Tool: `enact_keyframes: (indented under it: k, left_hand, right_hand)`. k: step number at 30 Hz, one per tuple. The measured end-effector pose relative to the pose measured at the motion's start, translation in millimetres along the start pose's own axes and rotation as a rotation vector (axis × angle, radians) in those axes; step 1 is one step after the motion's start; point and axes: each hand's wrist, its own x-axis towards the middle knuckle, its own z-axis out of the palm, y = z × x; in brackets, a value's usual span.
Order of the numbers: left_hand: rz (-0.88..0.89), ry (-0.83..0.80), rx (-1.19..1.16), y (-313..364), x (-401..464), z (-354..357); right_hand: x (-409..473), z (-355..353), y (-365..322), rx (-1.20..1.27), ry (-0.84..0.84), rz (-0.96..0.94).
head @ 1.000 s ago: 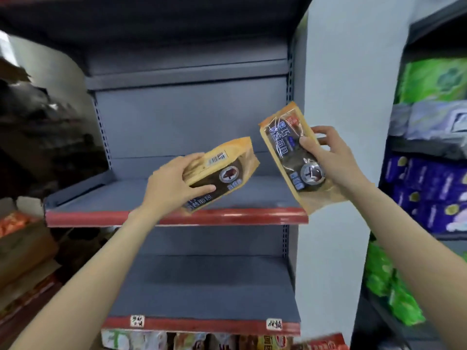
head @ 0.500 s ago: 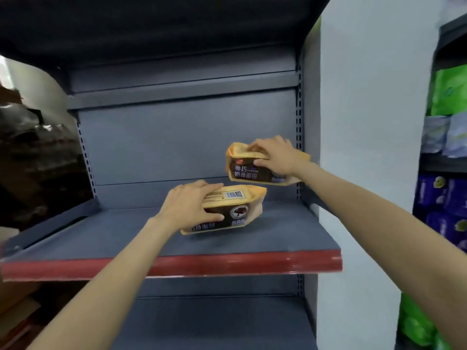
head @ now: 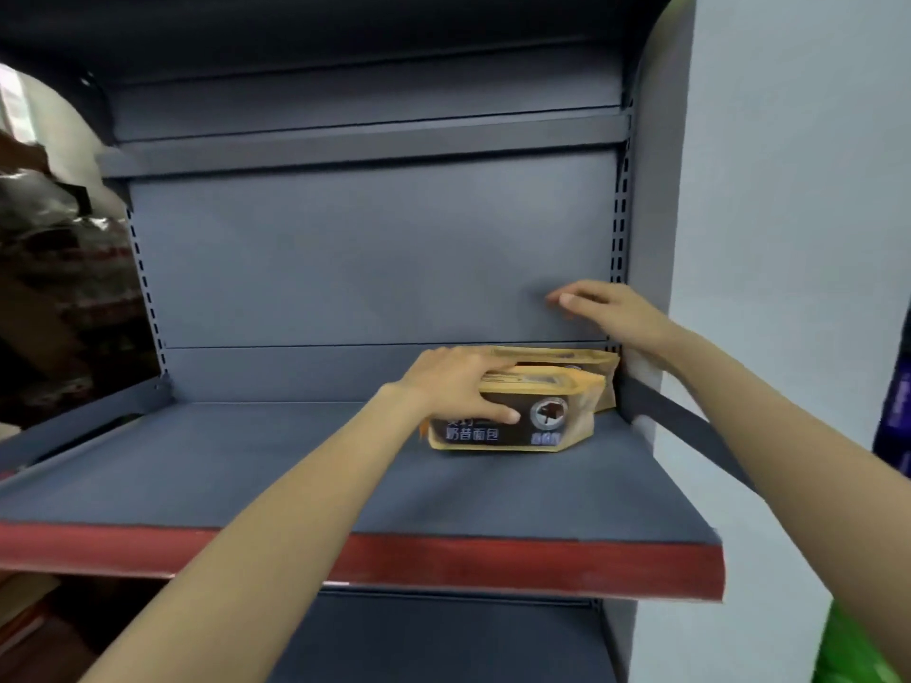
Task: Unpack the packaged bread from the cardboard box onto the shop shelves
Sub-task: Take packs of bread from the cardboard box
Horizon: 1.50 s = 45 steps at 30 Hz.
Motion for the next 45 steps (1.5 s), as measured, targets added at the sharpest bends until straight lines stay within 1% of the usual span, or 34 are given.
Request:
enact_keyframes:
  k: [1, 3, 5, 7, 9, 11, 13, 17, 19, 21, 23, 24, 25, 26, 27, 30, 32, 34, 36, 37, 40, 43, 45]
  left_hand:
    - [0.025, 0.015, -0.003, 11.1, 12.0, 2.7]
    - [0.052, 0.043, 0.036, 32.1, 32.9, 11.1]
    - [0.045, 0.083, 0.108, 46.6, 48.0, 20.9]
    - [-0.005, 0.082, 0.136, 52.2, 54.3, 29.8]
    - [-0.059, 0.072, 0.133, 53.3, 50.0, 33.5]
    - [-0.079, 0.14, 0.099, 54.8, 31.4, 30.0]
    - [-0.069, 0.294, 0.014, 58.5, -0.1, 21.7]
    - [-0.061, 0.625, -0.13, 81.5, -78.1, 13.0]
    - [-0.067, 0.796, -0.192, 95.9, -112.1, 17.2]
    - [-0.077, 0.921, -0.277, 110.4, -147.3, 24.9]
    - [-0.099, 0.948, -0.42, 123.8, -185.3, 35.8]
    - [-0.116, 0.912, -0.499, 129.2, -205.3, 43.3]
    - [-0.133, 0.835, -0.557, 133.7, -225.7, 52.1]
    - [-0.156, 0.719, -0.594, 137.3, -245.7, 62.4]
    - [-0.189, 0.563, -0.613, 139.7, -266.1, 74.2]
    - [-0.318, 0.008, -0.617, 141.1, -325.6, 120.2]
    - [-0.371, -0.283, -0.59, 140.6, -363.9, 155.3]
    - [-0.432, -0.475, -0.536, 142.0, -400.1, 185.8]
    - [-0.493, -0.583, -0.53, 146.3, -434.0, 214.2]
    - [-0.54, -0.607, -0.553, 148.7, -450.1, 227.1]
    - [-0.675, -0.616, -0.66, 154.7, -494.8, 266.3]
    - [-0.707, -0.693, -0.697, 155.3, -535.1, 292.8]
    - [-0.635, -0.803, -0.693, 154.8, -565.7, 305.5]
  right_hand:
    - [-10.6, -7.0, -5.9, -0.032, -0.038, -0.016]
    - [-29.7, -13.6, -7.8, -0.297, -0.122, -0.041]
    - [-41.4, -11.4, 0.3, -0.537, -0.2, -0.002]
    - [-49.2, -2.5, 10.3, -0.657, -0.261, 0.081]
    - [-59.0, 5.7, 17.0, -0.679, -0.246, 0.097]
    - [-75.2, 12.2, 15.5, -0.597, -0.139, 0.043]
    - [-98.5, 21.3, 3.2, -0.531, 0.032, -0.063]
    - [-158.3, 52.1, -30.0, -0.804, 0.46, -0.349]
    - [-190.9, 70.8, -46.2, -0.799, 0.621, -0.414]
    - [-227.1, 90.3, -58.6, -0.701, 0.702, -0.425]
    - [-267.5, 112.2, -65.3, -0.586, 0.685, -0.405]
    - [-289.1, 124.0, -66.7, -0.535, 0.645, -0.371]
    - [-311.0, 135.5, -66.0, -0.485, 0.584, -0.316]
    - [-332.8, 147.1, -62.7, -0.434, 0.49, -0.238]
    - [-354.5, 158.4, -58.7, -0.38, 0.359, -0.13]
    - [-418.7, 194.7, -32.2, -0.212, -0.115, 0.268]
    - [-458.5, 216.6, -10.2, -0.165, -0.353, 0.412]
    - [-493.8, 234.9, 7.0, -0.155, -0.515, 0.489]
    - [-524.6, 252.7, 19.3, -0.169, -0.63, 0.55]
    - [-539.2, 262.4, 25.1, -0.179, -0.671, 0.574]
    - [-573.8, 289.9, 39.6, -0.28, -0.782, 0.607]
    - [-588.9, 312.2, 47.3, -0.341, -0.921, 0.486]
    - [-594.7, 328.6, 46.2, -0.328, -1.052, 0.359]
